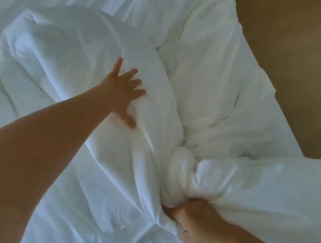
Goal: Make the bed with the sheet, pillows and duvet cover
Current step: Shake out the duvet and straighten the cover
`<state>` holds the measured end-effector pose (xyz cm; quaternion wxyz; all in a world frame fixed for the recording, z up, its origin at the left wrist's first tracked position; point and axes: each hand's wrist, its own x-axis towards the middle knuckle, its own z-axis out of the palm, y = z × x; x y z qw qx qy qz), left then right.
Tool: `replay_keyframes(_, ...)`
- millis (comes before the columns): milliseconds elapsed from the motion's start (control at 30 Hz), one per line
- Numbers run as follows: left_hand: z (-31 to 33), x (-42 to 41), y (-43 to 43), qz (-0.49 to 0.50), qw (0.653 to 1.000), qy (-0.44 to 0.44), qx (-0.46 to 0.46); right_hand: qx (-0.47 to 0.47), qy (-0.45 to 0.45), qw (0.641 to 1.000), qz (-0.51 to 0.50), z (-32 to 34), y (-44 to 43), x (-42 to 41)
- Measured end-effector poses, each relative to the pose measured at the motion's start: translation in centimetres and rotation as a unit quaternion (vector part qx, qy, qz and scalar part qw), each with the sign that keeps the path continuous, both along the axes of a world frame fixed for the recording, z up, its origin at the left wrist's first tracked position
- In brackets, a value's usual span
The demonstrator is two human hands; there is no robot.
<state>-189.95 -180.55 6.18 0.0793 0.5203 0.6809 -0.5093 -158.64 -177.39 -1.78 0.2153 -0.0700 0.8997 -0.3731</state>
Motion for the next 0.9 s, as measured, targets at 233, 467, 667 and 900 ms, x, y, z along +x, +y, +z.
replay_keyframes(233, -3.6, 2.0, -12.2, 0.214, 0.964, -0.130, 0.086, 0.042, -0.017, 0.996, -0.074, 0.6, -1.6, -0.3)
replay_keyframes(467, -5.4, 4.9, -19.4, 0.152, 0.932, -0.190, 0.268, 0.093, -0.050, 0.885, -0.453, 0.0, -4.2, -18.9)
replay_keyframes(667, -3.6, 3.8, -23.5, 0.012, 0.918, -0.238, 0.317, 0.097, -0.108, 0.858, -0.492, -4.6, -12.6, -20.1)
replay_keyframes(900, -1.9, 1.5, -22.0, -0.144, 0.971, -0.056, 0.183, 0.115, -0.119, 0.955, -0.246, -3.0, -26.8, -7.2)
